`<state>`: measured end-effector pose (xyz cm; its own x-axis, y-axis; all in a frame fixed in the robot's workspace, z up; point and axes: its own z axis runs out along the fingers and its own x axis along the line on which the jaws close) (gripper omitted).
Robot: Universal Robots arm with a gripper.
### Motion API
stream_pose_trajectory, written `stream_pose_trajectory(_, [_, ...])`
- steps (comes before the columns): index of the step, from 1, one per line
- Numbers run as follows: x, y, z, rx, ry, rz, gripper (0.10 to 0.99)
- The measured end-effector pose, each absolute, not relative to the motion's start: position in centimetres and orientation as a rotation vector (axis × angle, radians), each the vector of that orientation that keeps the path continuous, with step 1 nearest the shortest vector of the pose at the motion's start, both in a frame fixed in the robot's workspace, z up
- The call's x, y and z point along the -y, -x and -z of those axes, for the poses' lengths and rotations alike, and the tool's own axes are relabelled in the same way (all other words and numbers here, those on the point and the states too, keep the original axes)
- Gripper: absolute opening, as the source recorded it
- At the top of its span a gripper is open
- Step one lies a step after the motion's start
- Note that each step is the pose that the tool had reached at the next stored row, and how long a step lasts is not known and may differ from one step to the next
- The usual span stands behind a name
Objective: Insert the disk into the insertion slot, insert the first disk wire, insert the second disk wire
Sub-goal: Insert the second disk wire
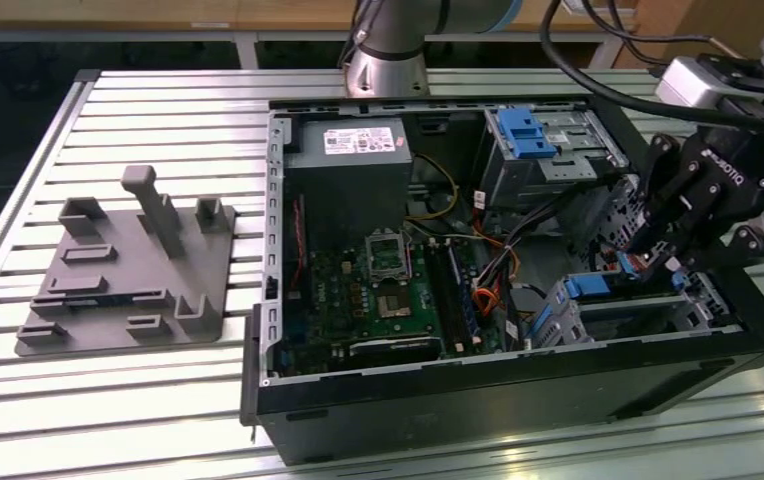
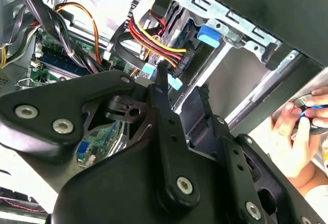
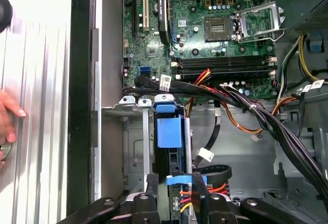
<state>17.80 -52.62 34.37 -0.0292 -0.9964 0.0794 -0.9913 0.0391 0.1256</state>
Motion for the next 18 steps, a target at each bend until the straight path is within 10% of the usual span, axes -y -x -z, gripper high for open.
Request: stream_pose_trajectory(18, [52.4,-16.4,-34.9,2.201,-2.119,-0.042,0.392])
